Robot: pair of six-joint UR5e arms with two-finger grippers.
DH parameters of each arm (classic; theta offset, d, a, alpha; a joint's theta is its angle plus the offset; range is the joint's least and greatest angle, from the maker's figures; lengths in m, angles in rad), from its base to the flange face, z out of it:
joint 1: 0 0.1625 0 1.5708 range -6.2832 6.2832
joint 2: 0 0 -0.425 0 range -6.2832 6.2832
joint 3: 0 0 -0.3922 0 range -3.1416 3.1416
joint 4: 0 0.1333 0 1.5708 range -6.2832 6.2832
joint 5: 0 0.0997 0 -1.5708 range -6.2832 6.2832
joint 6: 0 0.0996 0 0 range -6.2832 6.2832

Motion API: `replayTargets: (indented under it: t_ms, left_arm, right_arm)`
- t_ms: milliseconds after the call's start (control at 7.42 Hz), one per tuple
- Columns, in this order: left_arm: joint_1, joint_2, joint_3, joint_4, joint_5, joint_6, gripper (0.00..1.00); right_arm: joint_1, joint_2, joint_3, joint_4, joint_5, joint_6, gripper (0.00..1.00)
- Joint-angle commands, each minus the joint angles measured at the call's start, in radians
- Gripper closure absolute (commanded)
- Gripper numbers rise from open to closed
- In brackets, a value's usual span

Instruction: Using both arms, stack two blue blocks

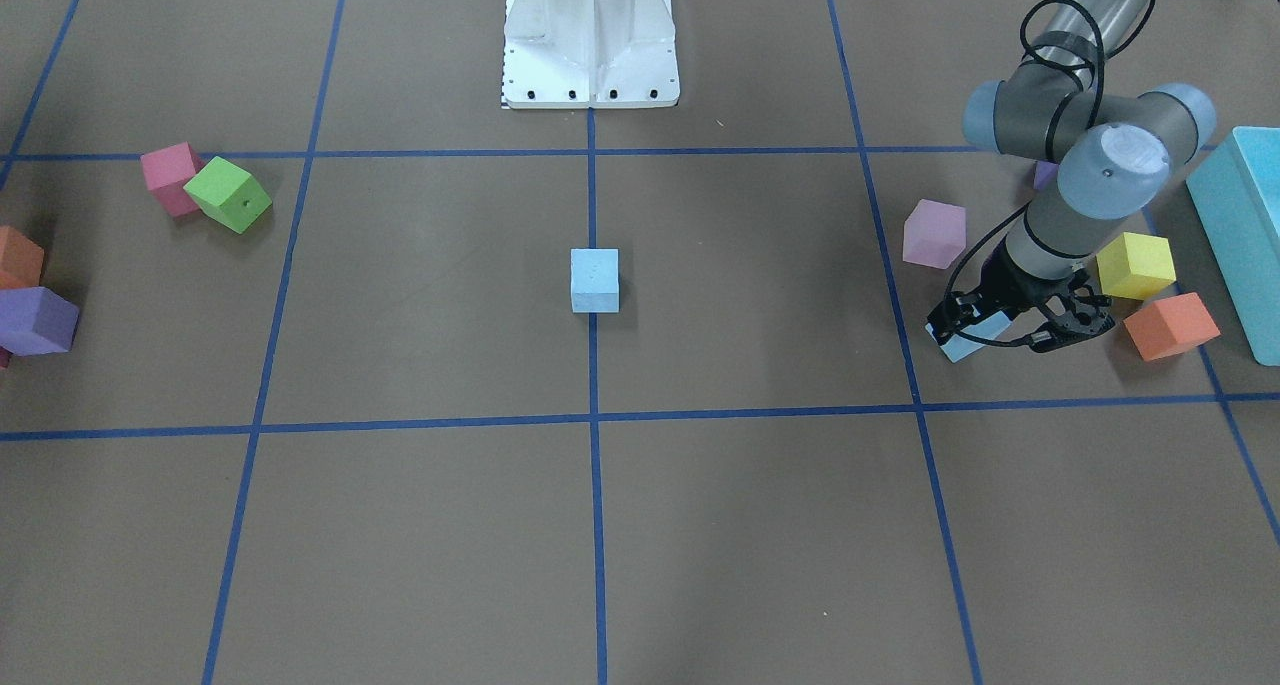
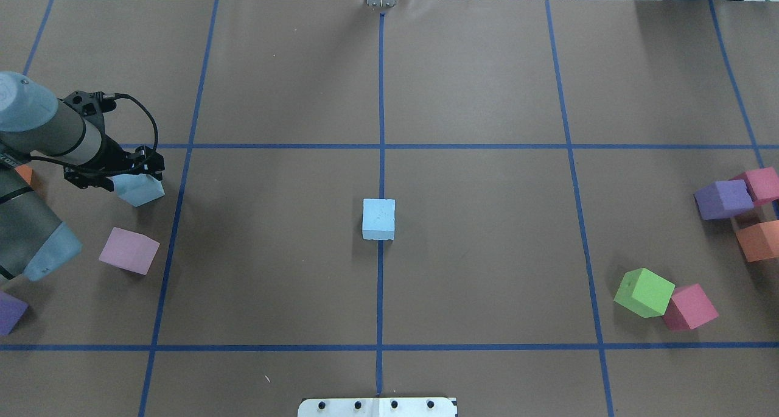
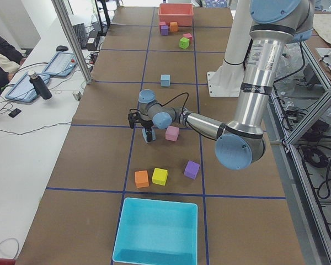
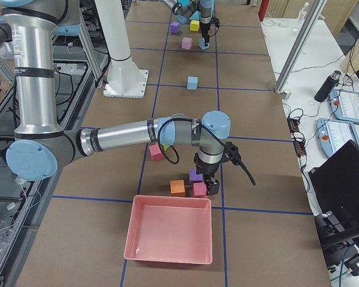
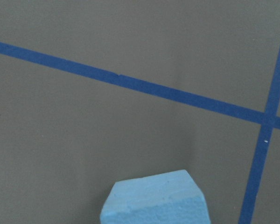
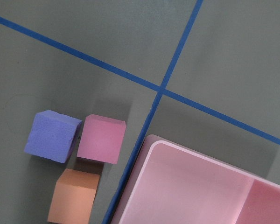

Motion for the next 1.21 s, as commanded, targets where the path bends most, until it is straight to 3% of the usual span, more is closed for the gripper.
replayTargets:
  t_ms: [0, 135, 270, 539, 674, 809, 1078]
  left_arm:
    - [0.004, -0.008, 0.015, -0.019, -0.014, -0.002, 0.02]
    - [0.012, -0.006, 0.016, -0.019, -0.009, -0.002, 0.03]
    - [0.013, -0.003, 0.016, -0.02, -0.006, -0.001, 0.09]
    - [0.015, 0.001, 0.013, -0.027, -0.012, 0.015, 0.71]
    - [0.015, -0.003, -0.008, -0.024, -0.014, 0.015, 0.95]
    - [0.013, -0.008, -0.052, -0.01, -0.015, 0.015, 1.0]
    - [0.018, -0.093, -0.115, 0.024, 0.002, 0.013, 1.0]
  right_arm:
    - [0.0, -0.001, 0.0, 0.001, -0.002, -0.002, 0.0]
    - [0.0, 0.0, 0.0, 0.0, -0.002, 0.0, 0.0]
    - [0.0, -0.001, -0.001, 0.001, -0.002, -0.002, 0.0]
    - [0.0, -0.001, -0.004, 0.0, -0.002, 0.0, 0.0]
    - [0.0, 0.0, -0.004, 0.0, -0.002, 0.001, 0.0]
    - [0.0, 0.0, -0.004, 0.0, -0.002, 0.0, 0.0]
    - [0.0, 0.0, -0.004, 0.0, -0.002, 0.001, 0.0]
